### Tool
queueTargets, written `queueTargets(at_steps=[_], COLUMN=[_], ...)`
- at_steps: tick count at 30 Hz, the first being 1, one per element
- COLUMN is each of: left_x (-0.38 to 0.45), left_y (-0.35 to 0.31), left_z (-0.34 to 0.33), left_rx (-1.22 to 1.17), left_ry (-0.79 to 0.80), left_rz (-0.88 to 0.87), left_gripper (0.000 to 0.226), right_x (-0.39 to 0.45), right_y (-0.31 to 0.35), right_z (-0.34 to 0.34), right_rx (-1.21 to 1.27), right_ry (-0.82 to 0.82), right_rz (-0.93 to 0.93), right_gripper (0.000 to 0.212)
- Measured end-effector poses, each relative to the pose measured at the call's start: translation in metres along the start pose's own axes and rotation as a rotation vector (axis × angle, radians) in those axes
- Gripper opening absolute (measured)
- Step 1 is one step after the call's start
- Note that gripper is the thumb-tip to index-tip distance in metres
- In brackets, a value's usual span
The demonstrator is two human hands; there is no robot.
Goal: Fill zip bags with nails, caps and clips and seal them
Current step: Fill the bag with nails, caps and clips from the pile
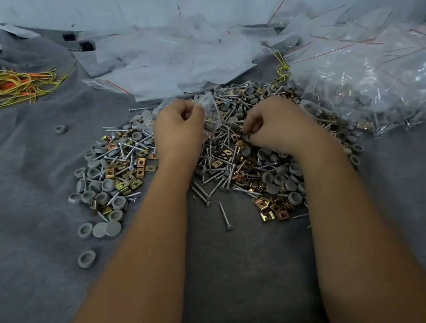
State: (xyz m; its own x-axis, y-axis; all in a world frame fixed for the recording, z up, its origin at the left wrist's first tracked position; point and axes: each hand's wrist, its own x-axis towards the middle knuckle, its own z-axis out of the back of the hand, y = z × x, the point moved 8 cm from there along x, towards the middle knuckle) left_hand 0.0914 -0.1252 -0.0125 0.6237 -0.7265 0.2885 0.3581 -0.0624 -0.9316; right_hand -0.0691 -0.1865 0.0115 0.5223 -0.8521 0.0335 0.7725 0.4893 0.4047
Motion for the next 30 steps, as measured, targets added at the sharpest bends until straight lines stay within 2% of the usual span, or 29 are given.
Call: queueTargets(at_steps=[5,10,12,14,17,21,24,28,30], left_x=[0.0,0.001,0.001,0.001,0.001,0.001,0.0,-0.001,-0.001], left_y=[0.002,0.003,0.003,0.003,0.003,0.003,0.001,-0.001,-0.001], left_z=[-0.001,-0.002,-0.003,-0.003,-0.003,-0.003,-0.003,-0.002,-0.001], left_rx=[-0.003,0.007,0.016,0.017,0.012,0.014,0.025,0.014,0.013], left_ry=[0.001,0.0,0.001,0.002,0.001,0.0,0.007,0.005,-0.002], left_rz=[0.014,0.009,0.002,-0.002,-0.001,0.001,-0.01,-0.017,-0.014], left_gripper=[0.022,0.019,0.02,0.02,0.02,0.021,0.017,0.017,0.021], right_x=[0.002,0.001,0.002,0.002,0.001,-0.005,-0.006,0.001,0.002], right_y=[0.003,0.014,0.018,0.019,0.016,0.021,0.035,0.048,0.046], right_z=[-0.004,-0.007,-0.008,-0.004,0.01,0.024,0.014,-0.011,-0.015], right_rx=[-0.093,-0.149,-0.144,-0.036,0.276,0.603,0.543,0.164,0.249], right_ry=[-0.015,-0.087,-0.125,-0.199,-0.372,-0.535,-0.502,-0.364,-0.339], right_rz=[-0.005,0.053,0.083,0.103,0.112,0.222,0.287,0.334,0.33], right_gripper=[0.031,0.016,0.018,0.017,0.013,0.013,0.013,0.014,0.019])
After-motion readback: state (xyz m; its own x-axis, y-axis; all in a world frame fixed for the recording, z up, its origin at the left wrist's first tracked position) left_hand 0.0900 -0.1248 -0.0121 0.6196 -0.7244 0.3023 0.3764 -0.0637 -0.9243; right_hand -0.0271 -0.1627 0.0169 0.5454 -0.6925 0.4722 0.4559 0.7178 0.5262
